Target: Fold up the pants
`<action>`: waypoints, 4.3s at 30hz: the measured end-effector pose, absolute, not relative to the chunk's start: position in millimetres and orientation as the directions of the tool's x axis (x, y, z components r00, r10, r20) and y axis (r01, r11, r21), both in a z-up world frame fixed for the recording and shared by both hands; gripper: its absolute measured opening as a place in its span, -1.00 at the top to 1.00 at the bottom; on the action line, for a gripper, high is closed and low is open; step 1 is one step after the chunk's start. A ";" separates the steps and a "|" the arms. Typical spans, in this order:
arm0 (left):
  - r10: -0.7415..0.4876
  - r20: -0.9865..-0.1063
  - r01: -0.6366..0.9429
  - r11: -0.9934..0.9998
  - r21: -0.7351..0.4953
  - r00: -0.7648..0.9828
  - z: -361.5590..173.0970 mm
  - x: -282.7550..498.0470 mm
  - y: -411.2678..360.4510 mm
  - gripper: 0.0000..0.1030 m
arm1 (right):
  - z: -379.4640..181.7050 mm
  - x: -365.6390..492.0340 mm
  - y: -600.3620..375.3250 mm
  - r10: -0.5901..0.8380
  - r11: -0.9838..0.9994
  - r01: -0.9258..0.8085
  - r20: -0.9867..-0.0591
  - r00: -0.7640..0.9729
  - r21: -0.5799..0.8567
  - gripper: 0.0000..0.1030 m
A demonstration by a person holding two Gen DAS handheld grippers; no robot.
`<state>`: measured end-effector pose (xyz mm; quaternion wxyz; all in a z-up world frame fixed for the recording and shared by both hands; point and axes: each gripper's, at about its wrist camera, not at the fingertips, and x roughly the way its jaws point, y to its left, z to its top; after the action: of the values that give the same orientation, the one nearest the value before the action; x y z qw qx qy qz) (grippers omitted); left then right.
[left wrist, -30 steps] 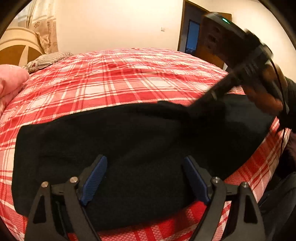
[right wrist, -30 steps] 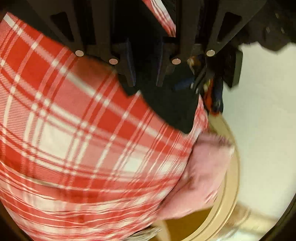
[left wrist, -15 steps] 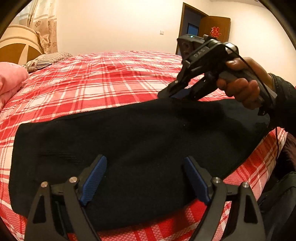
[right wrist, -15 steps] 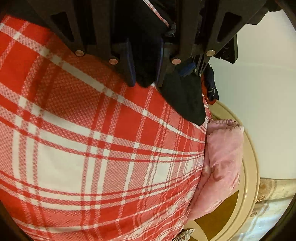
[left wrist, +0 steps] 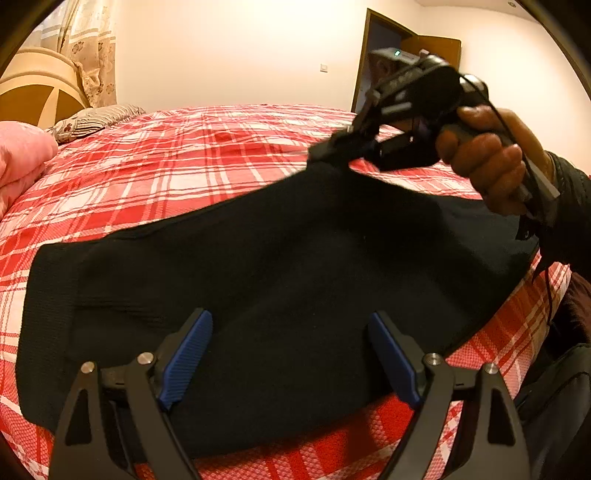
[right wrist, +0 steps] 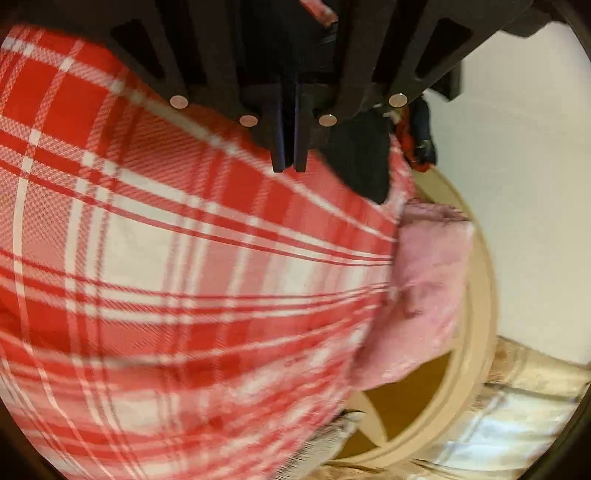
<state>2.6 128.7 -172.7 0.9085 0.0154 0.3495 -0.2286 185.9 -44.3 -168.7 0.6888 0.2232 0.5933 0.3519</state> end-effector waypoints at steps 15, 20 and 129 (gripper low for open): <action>-0.411 -0.647 0.412 0.897 -0.160 0.642 -158.0 2.2 124.3 -0.74 | -136.3 131.2 -109.6 0.680 0.722 -0.313 -0.716 0.158 0.617 0.22; -0.447 -0.644 0.478 0.867 -0.141 0.621 -152.9 0.6 101.0 -0.74 | -129.0 100.1 -166.1 0.597 0.798 -0.274 -0.764 0.243 0.536 0.22; -0.494 -0.723 0.611 0.782 -0.125 0.483 -133.6 31.8 27.0 -0.59 | -86.0 -2.5 -416.1 0.239 0.886 0.157 -0.718 0.654 0.437 0.16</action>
<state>31.8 27.0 -133.6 0.8579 0.0745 0.3935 -0.3220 -2.5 -416.1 -86.0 0.8777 0.2379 0.4154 0.0234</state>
